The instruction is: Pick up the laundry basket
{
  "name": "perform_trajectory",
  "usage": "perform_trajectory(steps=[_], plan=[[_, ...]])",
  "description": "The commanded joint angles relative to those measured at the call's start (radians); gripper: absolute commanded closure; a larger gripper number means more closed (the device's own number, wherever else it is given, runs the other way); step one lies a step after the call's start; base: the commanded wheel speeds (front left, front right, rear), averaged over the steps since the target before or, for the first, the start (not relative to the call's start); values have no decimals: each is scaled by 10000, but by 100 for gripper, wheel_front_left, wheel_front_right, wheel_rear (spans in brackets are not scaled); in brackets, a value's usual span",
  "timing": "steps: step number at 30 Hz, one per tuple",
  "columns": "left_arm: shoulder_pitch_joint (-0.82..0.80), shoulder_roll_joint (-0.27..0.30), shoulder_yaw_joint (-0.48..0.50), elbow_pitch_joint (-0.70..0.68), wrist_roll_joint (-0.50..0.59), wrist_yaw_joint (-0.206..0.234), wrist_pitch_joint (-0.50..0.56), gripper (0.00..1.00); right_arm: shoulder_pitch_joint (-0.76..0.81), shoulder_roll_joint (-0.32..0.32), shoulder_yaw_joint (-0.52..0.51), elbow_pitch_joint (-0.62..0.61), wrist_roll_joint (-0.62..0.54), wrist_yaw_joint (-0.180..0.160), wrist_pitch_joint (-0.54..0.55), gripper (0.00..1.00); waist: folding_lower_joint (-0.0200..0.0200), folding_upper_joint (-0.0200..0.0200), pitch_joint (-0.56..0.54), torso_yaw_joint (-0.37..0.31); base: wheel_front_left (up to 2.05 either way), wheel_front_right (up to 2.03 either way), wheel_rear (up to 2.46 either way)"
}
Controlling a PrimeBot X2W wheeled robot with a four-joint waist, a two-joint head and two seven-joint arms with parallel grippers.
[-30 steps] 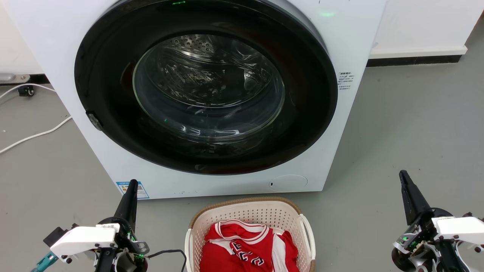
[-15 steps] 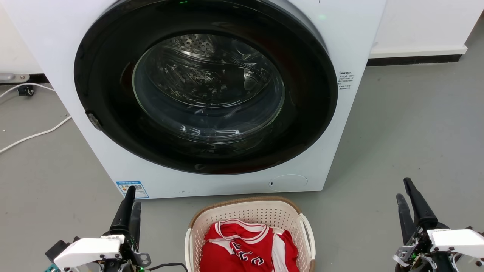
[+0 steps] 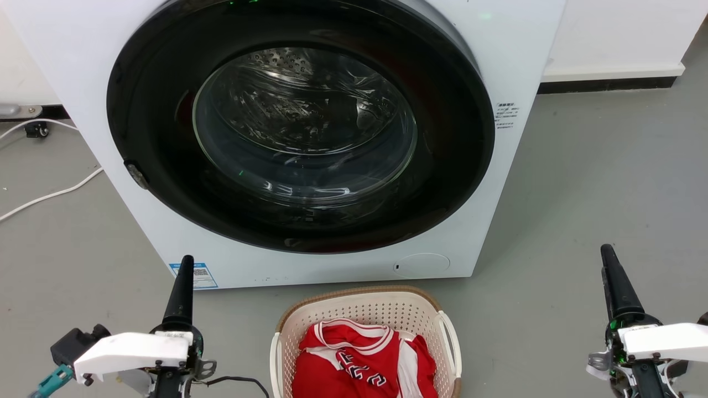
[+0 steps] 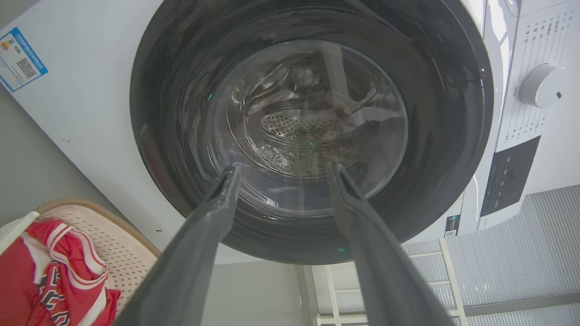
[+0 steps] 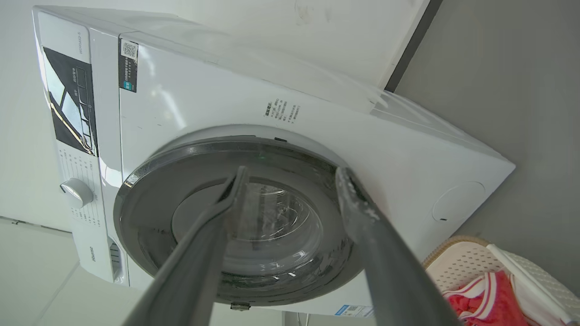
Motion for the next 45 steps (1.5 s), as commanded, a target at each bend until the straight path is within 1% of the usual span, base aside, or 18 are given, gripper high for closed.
perform_trajectory(steps=[1, 10, 16, 24, 33, 43, 44, 45], plan=[[-292, 35, -52, -262, 403, 58, -96, 0, -190, -27, 20, -281, -427, 2, -97, 0, 0, 0, 3, 0, 0, 0, 0], [-227, 41, -489, -622, 2470, 481, -452, 0, -78, -29, 244, -693, -2534, 2, -454, 0, 0, 0, 19, 5, 0, 0, 0], [-179, 44, -671, -774, 3529, 646, -671, 0, 0, -31, 376, -872, -3779, 3, -675, 0, 0, 0, 23, 5, 0, 0, 0], [-73, 49, -759, -988, 4687, 640, -943, 0, 91, -34, 532, -1114, -5116, 3, -944, 0, 0, 0, 24, -6, 0, 0, 0], [54, 53, -844, -1173, 5971, 501, -1226, 0, 233, -36, 750, -1418, -6565, 3, -1223, 0, 0, 0, 40, -5, 0, 0, 0], [99, 57, -1050, -1217, 7260, 584, -1509, 0, 338, -39, 941, -1597, -8033, 3, -1509, 0, 0, 0, 78, 2, 0, 0, 0], [124, 58, -1086, -1212, 7628, 603, -1597, 0, 376, -39, 976, -1640, -8411, 2, -1590, 0, 0, 0, 91, -3, 0, 0, 0], [136, 59, -1100, -1212, 7754, 614, -1612, 0, 391, -40, 990, -1649, -8556, 2, -1623, 0, 0, 0, 94, -4, 0, 0, 0]])
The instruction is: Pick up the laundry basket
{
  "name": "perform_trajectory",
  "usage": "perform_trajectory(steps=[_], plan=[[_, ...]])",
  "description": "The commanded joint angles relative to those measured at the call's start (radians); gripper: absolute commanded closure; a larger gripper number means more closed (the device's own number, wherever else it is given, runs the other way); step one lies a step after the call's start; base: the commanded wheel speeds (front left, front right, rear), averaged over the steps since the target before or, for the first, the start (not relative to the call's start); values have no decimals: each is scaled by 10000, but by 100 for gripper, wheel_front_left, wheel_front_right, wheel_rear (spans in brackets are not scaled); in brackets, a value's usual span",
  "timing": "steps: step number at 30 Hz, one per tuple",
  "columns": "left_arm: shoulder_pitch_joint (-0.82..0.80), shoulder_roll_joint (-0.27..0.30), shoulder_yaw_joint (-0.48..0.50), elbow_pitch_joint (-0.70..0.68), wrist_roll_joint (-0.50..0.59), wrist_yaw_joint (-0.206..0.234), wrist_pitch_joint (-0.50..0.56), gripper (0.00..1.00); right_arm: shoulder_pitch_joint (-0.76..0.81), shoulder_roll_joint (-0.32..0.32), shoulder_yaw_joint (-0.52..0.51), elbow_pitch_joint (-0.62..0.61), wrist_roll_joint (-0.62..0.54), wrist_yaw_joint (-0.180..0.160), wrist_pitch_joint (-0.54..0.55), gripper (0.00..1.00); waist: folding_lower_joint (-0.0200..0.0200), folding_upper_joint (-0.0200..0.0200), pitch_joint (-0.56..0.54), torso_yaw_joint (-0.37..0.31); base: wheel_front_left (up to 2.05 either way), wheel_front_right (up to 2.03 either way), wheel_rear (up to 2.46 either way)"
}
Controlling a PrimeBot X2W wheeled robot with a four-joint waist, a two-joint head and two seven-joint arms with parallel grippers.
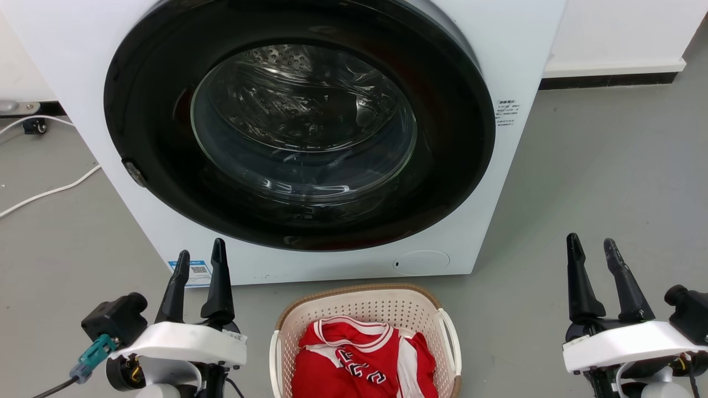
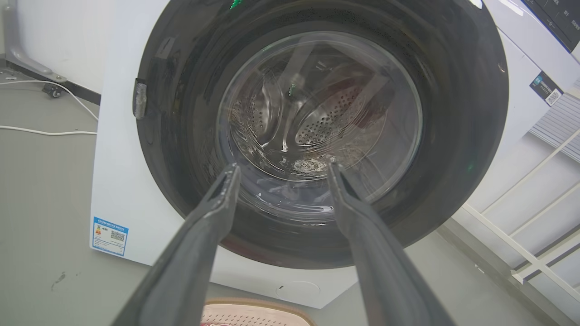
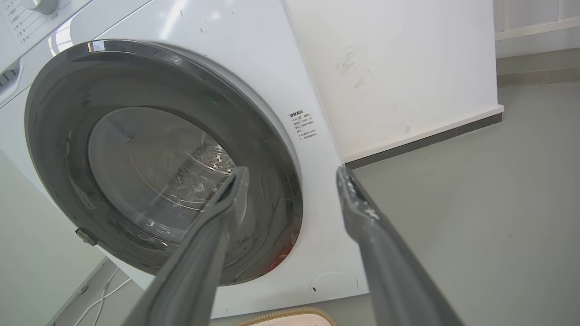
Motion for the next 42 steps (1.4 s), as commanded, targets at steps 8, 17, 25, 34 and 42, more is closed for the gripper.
perform_trajectory(steps=[8, 17, 25, 34, 42], plan=[[74, 41, -50, -128, 965, 104, -247, 0, 65, -40, 13, -189, -1150, 0, -267, 0, 0, 0, 22, -6, 0, 0, 0], [112, 44, -85, -101, 1927, 176, -464, 0, 149, -41, 106, -279, -2170, 0, -479, 0, 0, 0, 48, -1, 0, 0, 0], [200, 47, -143, -136, 2674, 227, -642, 0, 176, -44, 160, -361, -2964, -1, -647, 0, 0, 0, 72, 1, 0, 0, 0], [286, 49, -199, -112, 3450, 258, -827, 0, 282, -45, 155, -441, -3755, -1, -843, 0, 0, 0, 68, 1, 0, 0, 0], [342, 50, -225, -109, 4118, 339, -983, 0, 357, -46, 184, -542, -4321, -1, -998, 0, 0, 0, 70, 9, 0, 0, 0]])
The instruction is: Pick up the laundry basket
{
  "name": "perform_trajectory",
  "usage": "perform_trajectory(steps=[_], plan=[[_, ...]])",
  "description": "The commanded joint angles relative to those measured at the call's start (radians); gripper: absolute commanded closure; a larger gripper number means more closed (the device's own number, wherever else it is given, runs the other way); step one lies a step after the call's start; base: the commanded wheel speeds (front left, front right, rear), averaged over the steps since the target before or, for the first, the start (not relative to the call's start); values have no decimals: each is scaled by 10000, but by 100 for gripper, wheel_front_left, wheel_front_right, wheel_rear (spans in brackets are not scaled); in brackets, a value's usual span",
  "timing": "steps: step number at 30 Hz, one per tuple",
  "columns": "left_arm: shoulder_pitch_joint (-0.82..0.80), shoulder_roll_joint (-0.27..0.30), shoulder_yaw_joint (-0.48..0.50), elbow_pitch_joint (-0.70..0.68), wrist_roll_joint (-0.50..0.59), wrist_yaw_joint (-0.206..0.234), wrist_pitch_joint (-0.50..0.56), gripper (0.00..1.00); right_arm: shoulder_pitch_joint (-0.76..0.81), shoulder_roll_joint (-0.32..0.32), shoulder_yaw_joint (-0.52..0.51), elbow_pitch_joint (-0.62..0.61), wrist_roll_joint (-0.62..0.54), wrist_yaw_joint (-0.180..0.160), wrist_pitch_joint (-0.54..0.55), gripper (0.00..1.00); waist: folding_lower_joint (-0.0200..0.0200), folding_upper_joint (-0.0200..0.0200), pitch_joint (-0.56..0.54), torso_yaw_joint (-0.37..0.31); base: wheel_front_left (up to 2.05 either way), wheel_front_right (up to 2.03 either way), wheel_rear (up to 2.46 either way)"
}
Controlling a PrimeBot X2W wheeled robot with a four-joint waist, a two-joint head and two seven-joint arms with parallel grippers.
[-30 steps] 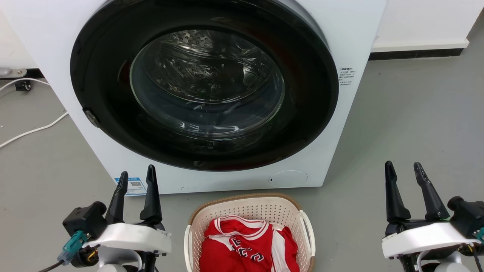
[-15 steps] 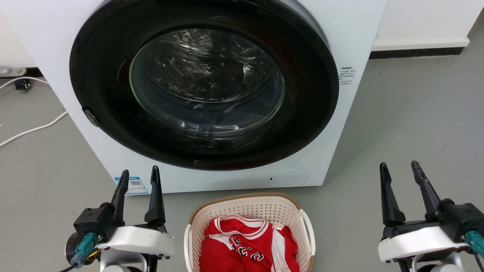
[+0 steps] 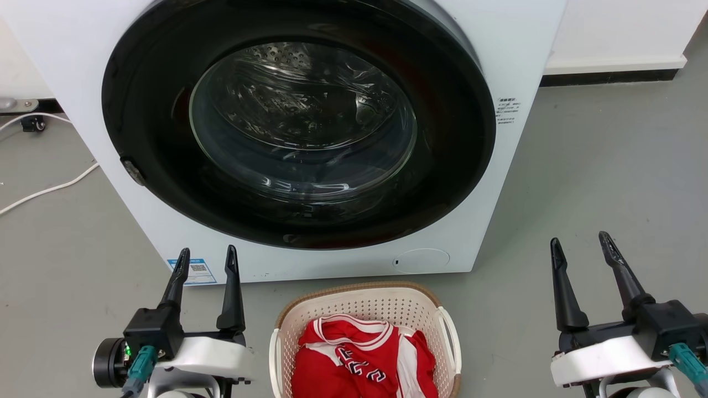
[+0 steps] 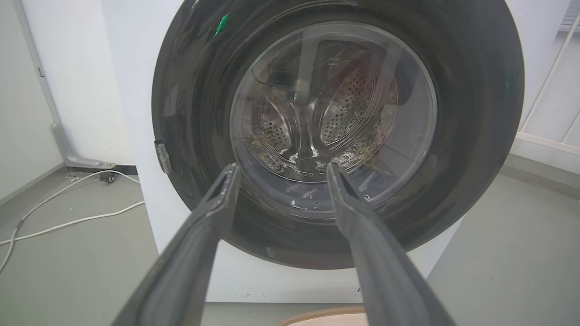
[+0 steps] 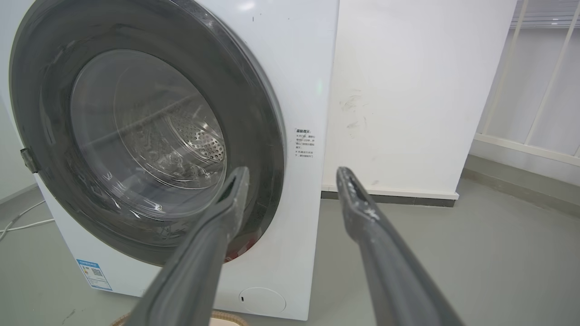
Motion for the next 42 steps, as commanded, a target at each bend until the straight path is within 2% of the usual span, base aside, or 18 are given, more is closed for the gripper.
perform_trajectory(steps=[1, 14, 42], plan=[[95, 31, -20, -61, 222, 53, -82, 0, 104, -40, 13, -102, -201, -3, -67, 0, 0, 0, 0, 4, 0, 0, 0], [194, 34, -47, -140, 1232, 148, -321, 0, 180, -41, 41, -203, -1048, -3, -299, 0, 0, 0, 24, 14, 0, 0, 0], [270, 32, 30, -102, 1190, 176, -327, 0, 180, -39, 4, 53, -326, -3, -288, 0, 0, 0, 58, -1, 0, 0, 0]])
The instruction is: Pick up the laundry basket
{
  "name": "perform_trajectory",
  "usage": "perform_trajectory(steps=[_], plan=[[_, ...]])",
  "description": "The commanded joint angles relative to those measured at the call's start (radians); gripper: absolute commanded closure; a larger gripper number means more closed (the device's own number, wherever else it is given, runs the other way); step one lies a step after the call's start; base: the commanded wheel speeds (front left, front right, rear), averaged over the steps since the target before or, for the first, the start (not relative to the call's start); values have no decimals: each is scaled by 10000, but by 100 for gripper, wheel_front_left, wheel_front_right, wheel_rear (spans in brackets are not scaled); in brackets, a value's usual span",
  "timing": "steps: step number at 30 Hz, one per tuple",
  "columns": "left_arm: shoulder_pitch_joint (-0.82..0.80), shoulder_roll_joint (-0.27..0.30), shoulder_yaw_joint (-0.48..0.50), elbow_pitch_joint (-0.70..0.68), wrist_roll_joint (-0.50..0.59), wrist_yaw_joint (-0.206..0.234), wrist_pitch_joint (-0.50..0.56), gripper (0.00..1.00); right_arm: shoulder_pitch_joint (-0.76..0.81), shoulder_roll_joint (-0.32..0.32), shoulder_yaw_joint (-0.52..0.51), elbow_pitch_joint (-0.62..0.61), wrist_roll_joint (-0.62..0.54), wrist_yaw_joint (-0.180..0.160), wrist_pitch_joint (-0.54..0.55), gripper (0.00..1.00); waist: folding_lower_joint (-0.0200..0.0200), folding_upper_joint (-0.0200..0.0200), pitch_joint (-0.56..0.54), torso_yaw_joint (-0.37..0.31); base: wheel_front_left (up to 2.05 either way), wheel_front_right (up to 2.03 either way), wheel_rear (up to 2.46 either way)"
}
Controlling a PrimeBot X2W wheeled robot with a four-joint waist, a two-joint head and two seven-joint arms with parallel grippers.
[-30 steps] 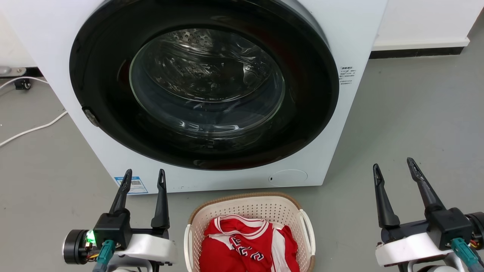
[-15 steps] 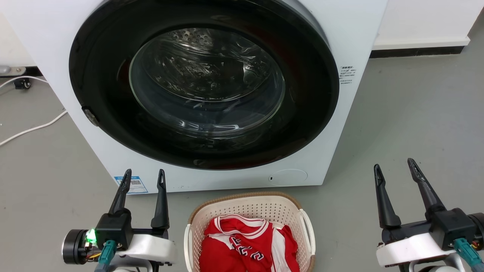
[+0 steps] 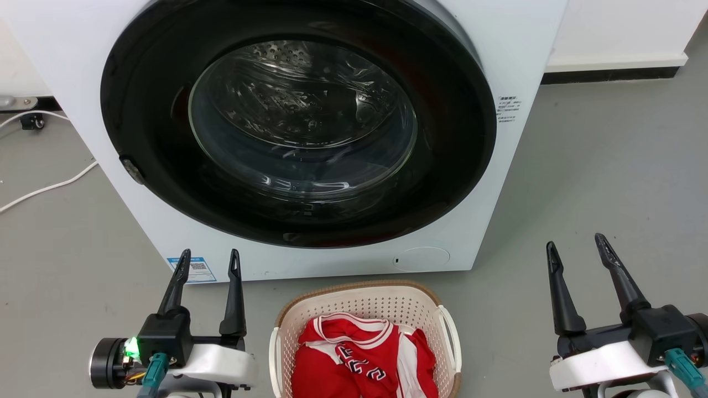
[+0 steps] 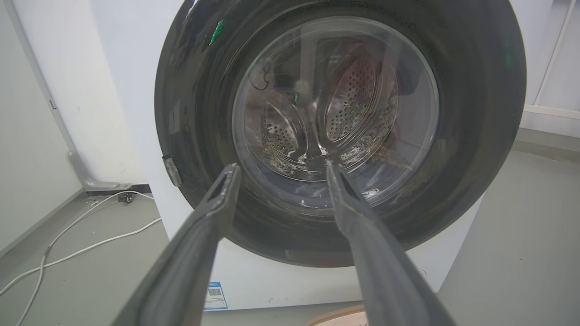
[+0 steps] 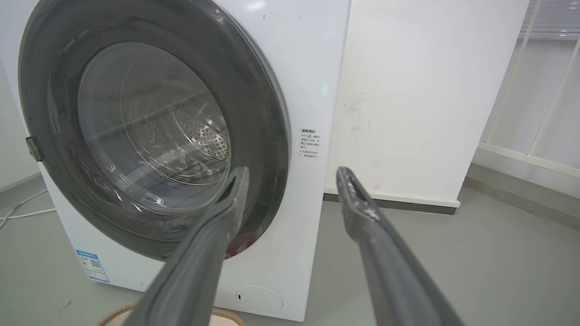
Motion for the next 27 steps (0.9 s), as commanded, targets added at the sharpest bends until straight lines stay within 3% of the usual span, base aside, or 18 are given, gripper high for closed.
perform_trajectory(steps=[1, 13, 27], plan=[[126, 27, 27, -1, -65, -4, -80, 0, 111, -34, 0, 14, 67, -3, -21, 0, 0, 0, 10, -6, 0, 0, 0], [-646, 25, 63, 1780, -646, -293, -56, 0, -615, -29, 541, 1299, -192, -3, -20, 0, 0, 0, 857, -101, 0, 0, 0], [-2496, 24, -117, 4789, -998, -640, -55, 0, -2282, -27, 903, 3878, -650, -5, -21, 0, 0, 0, 2883, -54, 0, 0, 0]])
